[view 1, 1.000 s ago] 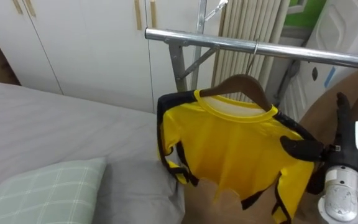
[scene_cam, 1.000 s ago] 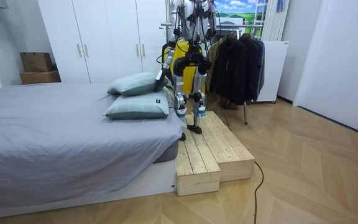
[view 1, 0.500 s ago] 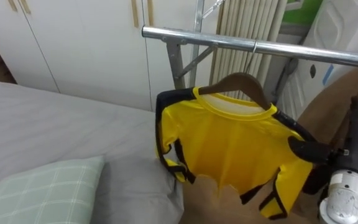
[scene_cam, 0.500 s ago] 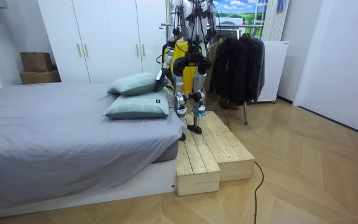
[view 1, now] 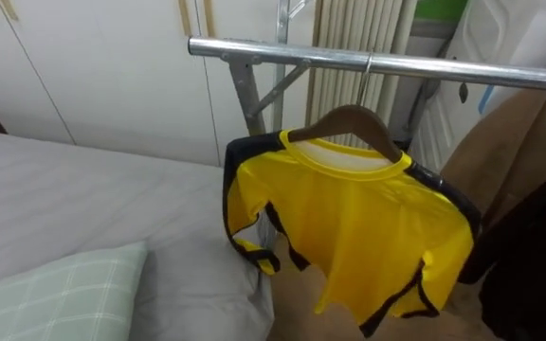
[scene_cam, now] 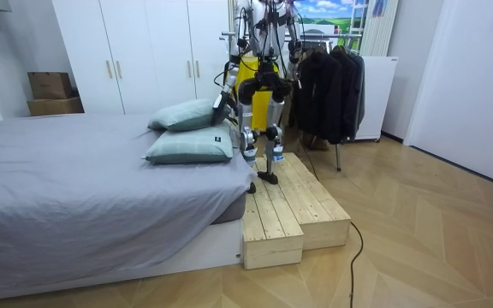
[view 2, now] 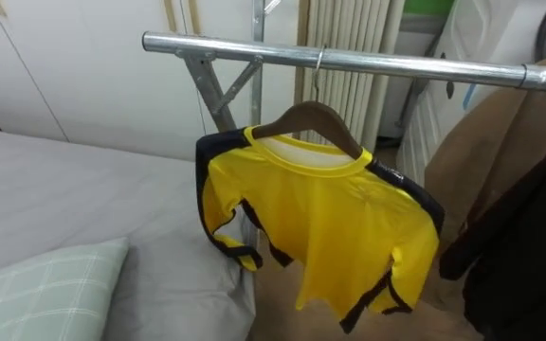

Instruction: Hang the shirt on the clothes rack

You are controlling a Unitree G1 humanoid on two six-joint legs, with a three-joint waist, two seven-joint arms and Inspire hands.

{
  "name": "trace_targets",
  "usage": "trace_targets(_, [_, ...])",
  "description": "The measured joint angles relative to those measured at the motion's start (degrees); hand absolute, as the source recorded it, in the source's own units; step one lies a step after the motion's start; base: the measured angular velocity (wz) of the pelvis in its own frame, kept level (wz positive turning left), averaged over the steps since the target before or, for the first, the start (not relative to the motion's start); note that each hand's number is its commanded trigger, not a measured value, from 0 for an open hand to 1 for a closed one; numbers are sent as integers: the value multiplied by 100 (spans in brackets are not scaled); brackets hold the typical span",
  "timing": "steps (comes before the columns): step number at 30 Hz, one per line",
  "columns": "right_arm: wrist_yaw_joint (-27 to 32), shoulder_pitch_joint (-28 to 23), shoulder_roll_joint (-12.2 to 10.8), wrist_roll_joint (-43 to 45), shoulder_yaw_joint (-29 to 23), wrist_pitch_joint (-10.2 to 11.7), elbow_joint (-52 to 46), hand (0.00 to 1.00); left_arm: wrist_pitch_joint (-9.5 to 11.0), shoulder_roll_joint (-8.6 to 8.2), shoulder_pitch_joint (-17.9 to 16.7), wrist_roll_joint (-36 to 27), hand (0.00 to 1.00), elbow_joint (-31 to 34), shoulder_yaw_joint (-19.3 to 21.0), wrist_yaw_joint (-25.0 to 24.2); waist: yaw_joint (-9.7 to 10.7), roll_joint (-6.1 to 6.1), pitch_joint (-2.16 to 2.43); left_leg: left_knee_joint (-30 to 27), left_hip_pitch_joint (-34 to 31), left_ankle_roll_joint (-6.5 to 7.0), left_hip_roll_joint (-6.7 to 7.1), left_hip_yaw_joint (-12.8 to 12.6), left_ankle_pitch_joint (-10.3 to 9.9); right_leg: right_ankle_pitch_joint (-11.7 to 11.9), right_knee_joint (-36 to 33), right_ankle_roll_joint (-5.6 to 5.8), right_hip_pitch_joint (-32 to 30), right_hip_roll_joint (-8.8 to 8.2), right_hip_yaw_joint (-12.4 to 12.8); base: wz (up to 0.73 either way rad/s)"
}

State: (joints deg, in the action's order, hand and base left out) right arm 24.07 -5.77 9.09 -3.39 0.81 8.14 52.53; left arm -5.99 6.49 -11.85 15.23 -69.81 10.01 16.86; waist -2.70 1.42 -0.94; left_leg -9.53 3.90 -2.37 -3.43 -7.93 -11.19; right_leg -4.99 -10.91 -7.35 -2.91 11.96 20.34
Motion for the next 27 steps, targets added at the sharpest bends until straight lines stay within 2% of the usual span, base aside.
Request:
trace_targets(2, [-94,-78,-63,-6,1,13,413,0,23,-3,-23,-6,0,0,-3,35,96,-7,-5,14,52,0,-1,-4,0,-8,14,-27,65,1,-8,9])
trace_targets(7, [-179,-340,-89,-63,-2,-45,899,0,22,-31,-70,-4,0,0,-2,36,111,-65,-12,21,174,0,1,-40,-1,-48,3,-22,154,40,206,-17])
trace_targets(12, [-332,-319,-195,-156,-224,-61,1407,0,22,-43,-79,-3,0,0,1,40,197,-72,7,15,198,-1,2,-39,-1,-51,-1,-21,168,34,158,0])
trace_targets(17, [-682,-336,-256,-435,-220,-87,1731,0,21,-61,-158,2,0,0,1,38,240,-76,5,26,277,-1,2,-19,-2,-64,22,-31,266,33,197,2])
trace_targets(19, [-879,-317,-272,-569,-215,-214,1874,0,20,-79,-175,1,0,-1,17,34,234,-71,8,25,286,-1,6,-5,-2,-63,16,-31,274,36,238,-6])
trace_targets(23, [-1155,-382,-294,-830,-223,-334,1971,0,17,-107,-177,6,0,-1,85,14,240,-71,8,24,288,4,19,27,-6,-63,16,-30,273,26,236,-1])
trace_targets(27, [-1458,-336,-297,-935,-223,-467,2153,0,10,-129,-174,8,0,-7,96,-35,247,-110,-1,23,285,47,21,26,-37,-78,18,-29,270,9,147,6])
